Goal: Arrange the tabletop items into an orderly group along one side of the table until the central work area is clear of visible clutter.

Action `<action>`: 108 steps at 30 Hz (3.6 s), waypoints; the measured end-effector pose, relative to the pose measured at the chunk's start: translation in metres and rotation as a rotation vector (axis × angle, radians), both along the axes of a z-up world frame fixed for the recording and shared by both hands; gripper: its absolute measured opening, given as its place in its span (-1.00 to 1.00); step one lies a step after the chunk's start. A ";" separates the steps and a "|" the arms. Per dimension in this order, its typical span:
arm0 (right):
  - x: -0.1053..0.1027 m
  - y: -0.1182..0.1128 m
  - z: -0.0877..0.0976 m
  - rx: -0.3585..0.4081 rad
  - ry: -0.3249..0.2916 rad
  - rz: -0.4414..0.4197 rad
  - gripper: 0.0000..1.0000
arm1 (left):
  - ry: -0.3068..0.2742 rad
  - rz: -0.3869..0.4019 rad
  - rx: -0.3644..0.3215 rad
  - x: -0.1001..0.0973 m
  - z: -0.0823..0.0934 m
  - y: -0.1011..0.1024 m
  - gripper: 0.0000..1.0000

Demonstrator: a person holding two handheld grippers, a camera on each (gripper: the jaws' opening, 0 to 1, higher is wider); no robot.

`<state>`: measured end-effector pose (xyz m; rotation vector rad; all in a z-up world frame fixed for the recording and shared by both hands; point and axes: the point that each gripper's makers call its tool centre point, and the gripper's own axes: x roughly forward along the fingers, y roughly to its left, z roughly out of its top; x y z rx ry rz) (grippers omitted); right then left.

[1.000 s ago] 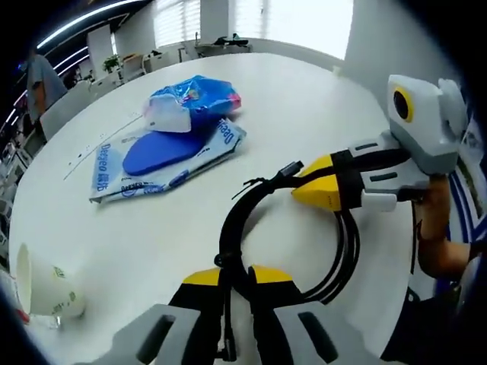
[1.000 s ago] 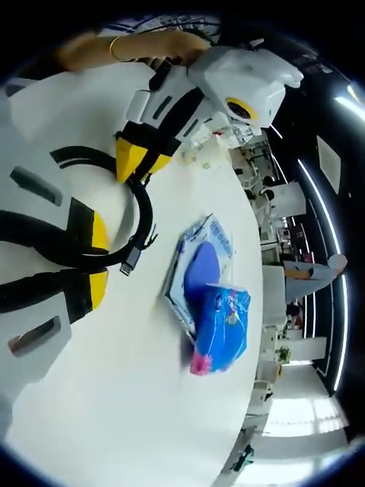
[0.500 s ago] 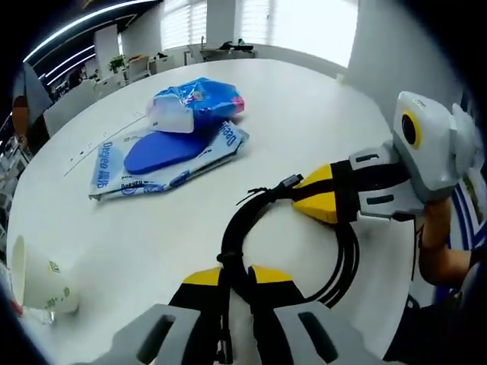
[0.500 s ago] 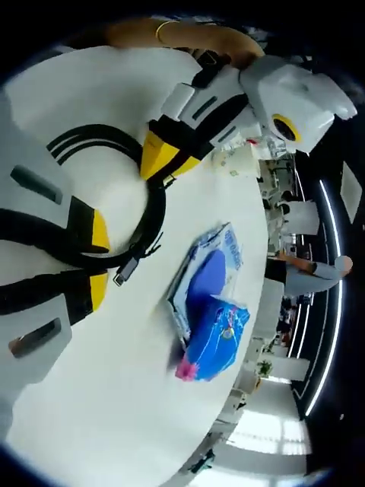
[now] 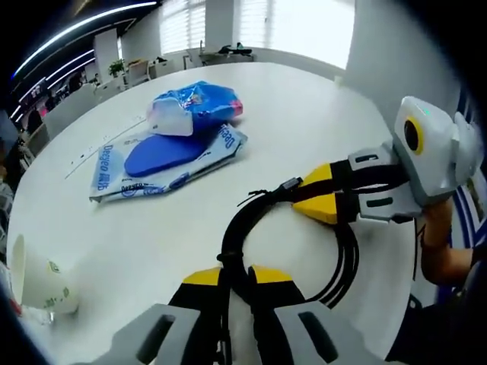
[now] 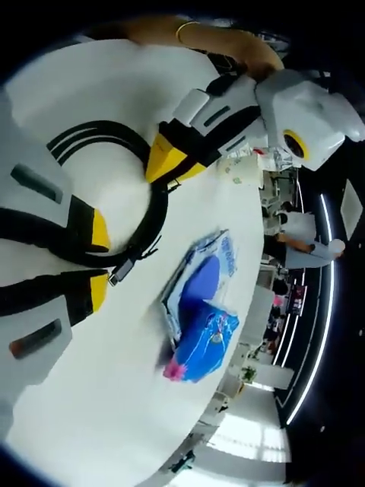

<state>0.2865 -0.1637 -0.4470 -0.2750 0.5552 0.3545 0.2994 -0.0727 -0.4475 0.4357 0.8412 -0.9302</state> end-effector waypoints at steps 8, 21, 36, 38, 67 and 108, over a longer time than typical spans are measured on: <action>0.001 0.002 0.004 0.024 -0.060 -0.011 -0.43 | -0.043 -0.064 -0.007 0.002 0.000 -0.004 -0.73; -0.003 0.000 0.009 0.128 -0.086 -0.032 -0.12 | -0.128 -0.128 0.020 0.010 0.002 -0.008 -0.57; 0.000 -0.030 0.035 0.170 -0.192 -0.096 0.01 | -0.394 -0.084 -0.168 0.042 0.061 -0.021 -0.13; 0.002 -0.036 0.042 0.177 -0.212 -0.108 0.03 | -0.440 -0.080 -0.173 0.046 0.067 -0.021 -0.12; 0.020 -0.085 0.114 0.126 -0.402 -0.152 0.33 | -0.613 -0.008 -0.428 0.061 0.125 -0.029 0.45; 0.092 -0.112 0.118 0.152 -0.359 -0.103 0.65 | -0.435 0.155 -0.456 0.126 0.112 -0.059 0.85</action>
